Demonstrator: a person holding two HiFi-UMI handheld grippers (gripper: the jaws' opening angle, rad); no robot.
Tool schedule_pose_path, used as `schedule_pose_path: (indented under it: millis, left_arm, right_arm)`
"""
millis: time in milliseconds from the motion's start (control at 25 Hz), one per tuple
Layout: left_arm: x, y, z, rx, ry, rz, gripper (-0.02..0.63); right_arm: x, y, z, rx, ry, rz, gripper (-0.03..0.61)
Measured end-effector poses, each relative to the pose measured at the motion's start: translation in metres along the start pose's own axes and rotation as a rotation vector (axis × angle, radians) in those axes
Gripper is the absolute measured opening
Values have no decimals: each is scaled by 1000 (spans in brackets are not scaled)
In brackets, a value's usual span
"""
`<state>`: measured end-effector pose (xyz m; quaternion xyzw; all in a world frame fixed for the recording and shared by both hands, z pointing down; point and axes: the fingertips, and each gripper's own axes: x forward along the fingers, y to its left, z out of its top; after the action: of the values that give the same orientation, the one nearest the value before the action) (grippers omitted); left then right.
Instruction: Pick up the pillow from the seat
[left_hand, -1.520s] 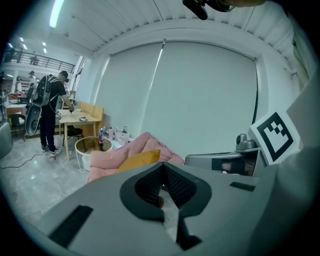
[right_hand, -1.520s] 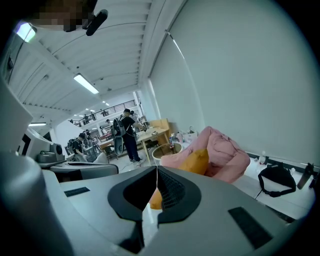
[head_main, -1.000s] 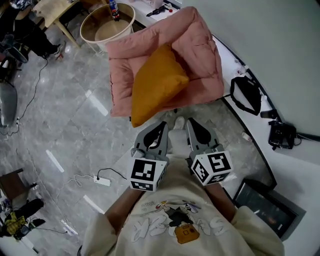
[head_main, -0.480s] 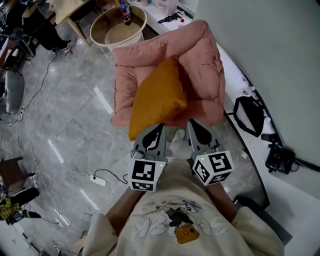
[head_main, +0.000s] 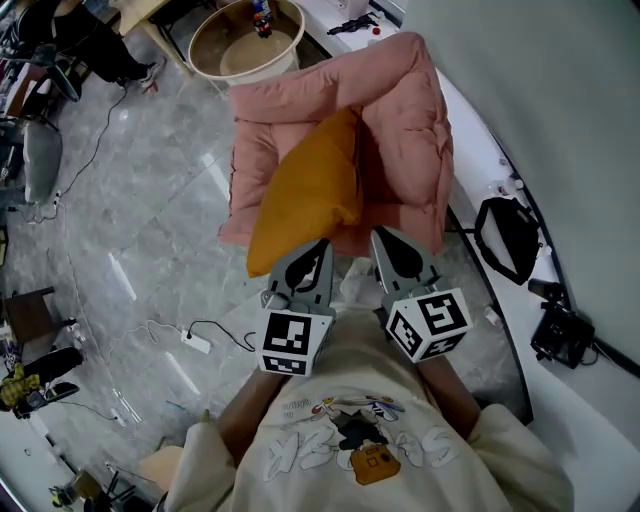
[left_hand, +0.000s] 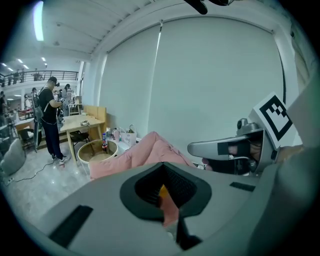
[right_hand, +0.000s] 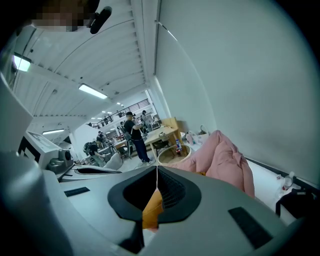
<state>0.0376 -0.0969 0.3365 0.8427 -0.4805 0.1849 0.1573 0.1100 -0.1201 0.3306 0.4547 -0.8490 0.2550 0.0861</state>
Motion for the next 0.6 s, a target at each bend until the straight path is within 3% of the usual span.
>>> schedule_pose_path:
  millis: [280, 600]
  left_arm:
    - [9, -8, -7, 33, 40, -4, 5]
    - [14, -4, -24, -6, 70, -23, 5]
  right_arm:
    - [9, -15, -9, 37, 33, 22, 23]
    - [22, -13, -21, 27, 81, 37, 23]
